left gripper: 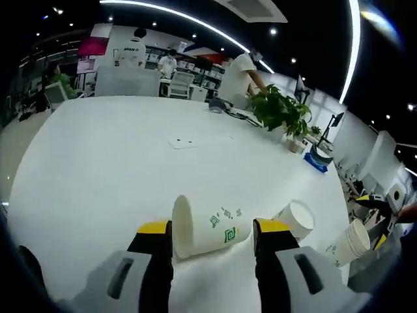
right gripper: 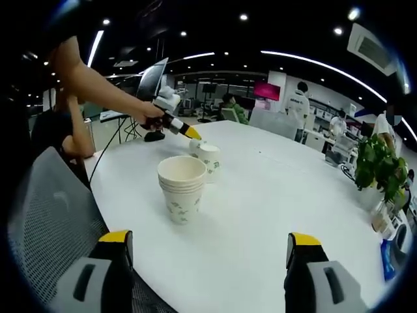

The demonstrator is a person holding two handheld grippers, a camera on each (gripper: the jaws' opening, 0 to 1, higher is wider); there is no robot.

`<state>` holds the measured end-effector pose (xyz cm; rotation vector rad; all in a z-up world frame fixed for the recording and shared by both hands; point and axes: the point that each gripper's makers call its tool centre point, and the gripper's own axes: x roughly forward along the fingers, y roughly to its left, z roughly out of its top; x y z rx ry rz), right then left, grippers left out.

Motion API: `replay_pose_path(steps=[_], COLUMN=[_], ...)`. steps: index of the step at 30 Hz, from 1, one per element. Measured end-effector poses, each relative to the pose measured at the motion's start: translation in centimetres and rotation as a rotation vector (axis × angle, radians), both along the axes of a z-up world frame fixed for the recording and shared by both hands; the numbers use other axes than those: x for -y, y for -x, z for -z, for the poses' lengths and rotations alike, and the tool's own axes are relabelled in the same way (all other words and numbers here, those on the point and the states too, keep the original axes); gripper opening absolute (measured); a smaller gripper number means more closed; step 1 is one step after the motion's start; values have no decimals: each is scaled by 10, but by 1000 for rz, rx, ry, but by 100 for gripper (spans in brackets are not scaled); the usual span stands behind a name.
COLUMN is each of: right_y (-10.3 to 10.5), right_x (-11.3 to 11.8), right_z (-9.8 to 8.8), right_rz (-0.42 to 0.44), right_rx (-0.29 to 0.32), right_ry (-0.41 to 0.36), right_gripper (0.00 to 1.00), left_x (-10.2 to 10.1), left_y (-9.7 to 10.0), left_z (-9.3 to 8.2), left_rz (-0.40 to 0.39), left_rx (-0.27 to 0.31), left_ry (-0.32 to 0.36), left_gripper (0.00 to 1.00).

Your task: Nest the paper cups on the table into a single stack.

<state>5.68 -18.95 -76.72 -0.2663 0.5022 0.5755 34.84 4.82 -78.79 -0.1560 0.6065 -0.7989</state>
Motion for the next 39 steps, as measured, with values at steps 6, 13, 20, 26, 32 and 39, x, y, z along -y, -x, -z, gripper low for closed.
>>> replay_pose_path(steps=[6,13,20,26,32,39], right_y=[0,-1,0,0,0,-1], right_x=[3,4,2,3,4,4], right_z=[1,2,4,6,6,4], right_rz=[9,16,10,9,11,4], right_rx=[-2,-11,-26,-32,-24,-14], right_ry=[14,7,2,12,13,14], right_gripper=[99,98,98,97,97,97], left_x=[-2,-1,1,14,34,44], left_y=[-13,-13,-10,10,40,52], left_z=[6,7,3,-10,-27,-37], left_rz=[-18,-35,-37,0,84,133], left_rx=[-1,-34,-54,-81,-87,-60], left_ry=[38,111,155,216,253,200], left_gripper=[42,30,20,3,0,0])
